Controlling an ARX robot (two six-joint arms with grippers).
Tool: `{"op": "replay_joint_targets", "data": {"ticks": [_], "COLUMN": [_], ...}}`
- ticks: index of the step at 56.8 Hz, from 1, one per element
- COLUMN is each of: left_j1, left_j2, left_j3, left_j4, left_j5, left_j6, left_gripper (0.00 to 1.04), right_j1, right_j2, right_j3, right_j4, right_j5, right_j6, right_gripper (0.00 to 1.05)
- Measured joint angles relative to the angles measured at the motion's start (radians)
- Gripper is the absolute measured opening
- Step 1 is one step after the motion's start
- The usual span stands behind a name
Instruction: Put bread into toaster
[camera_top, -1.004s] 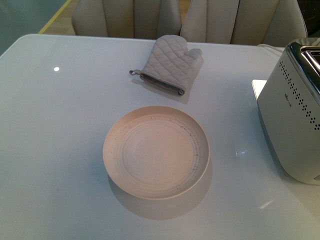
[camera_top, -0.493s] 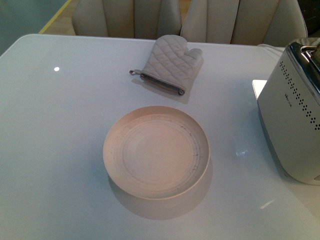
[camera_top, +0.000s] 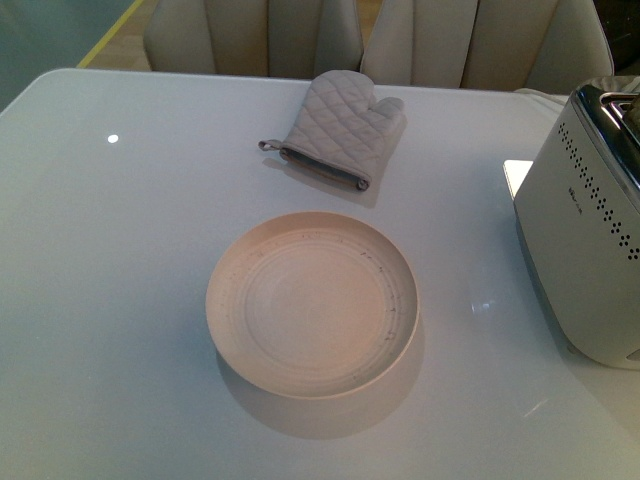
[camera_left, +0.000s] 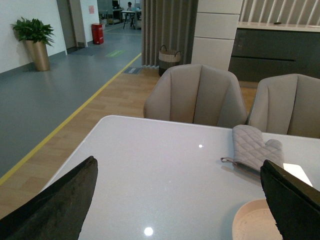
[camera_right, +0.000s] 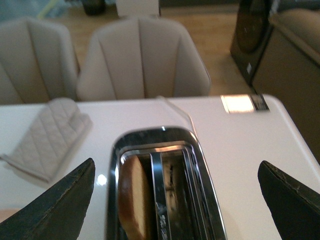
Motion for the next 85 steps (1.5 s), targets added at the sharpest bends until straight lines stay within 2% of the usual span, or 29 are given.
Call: {"op": "replay_joint_targets", "data": {"ticks": [2,7,30,34,39,66,72,85], "left_j1": [0.0,0.0,0.0,0.0,0.0,0.0,0.0,0.0], "left_j2": [0.0,0.0,0.0,0.0,0.0,0.0,0.0,0.0], "left_j3": [0.0,0.0,0.0,0.0,0.0,0.0,0.0,0.0], "left_j4": [0.0,0.0,0.0,0.0,0.0,0.0,0.0,0.0], "left_j5": [0.0,0.0,0.0,0.0,0.0,0.0,0.0,0.0], "left_j6": [0.0,0.0,0.0,0.0,0.0,0.0,0.0,0.0], "left_gripper": [0.97,0.97,0.97,0.97,0.97,0.97,0.97,0.97], "right_j1": [-0.001,0.018,0.098,0.15,0.177,0.182,0.182,0.182], "right_j2": [-0.015,-0.047,-0.254,-0.288,-0.327,-0.563,-0.587,-0.69], "right_j3": [-0.047,-0.159,-0.39,-0.413,-0.436,-0.522,-0.542,-0.542], "right_j4": [0.126,0.312,0.347,0.333,0.317,0.164,0.184,0.087], "right_j5": [-0.05,-0.068,0.01,0.079,0.08,0.09,0.092,0.091], "right_j6": [0.0,0.0,-0.002,0.004,0.004,0.004,0.005,0.005], "right_gripper": [0.86,0.71,0.02,0.02,0.02,0.02,0.02,0.02]}}
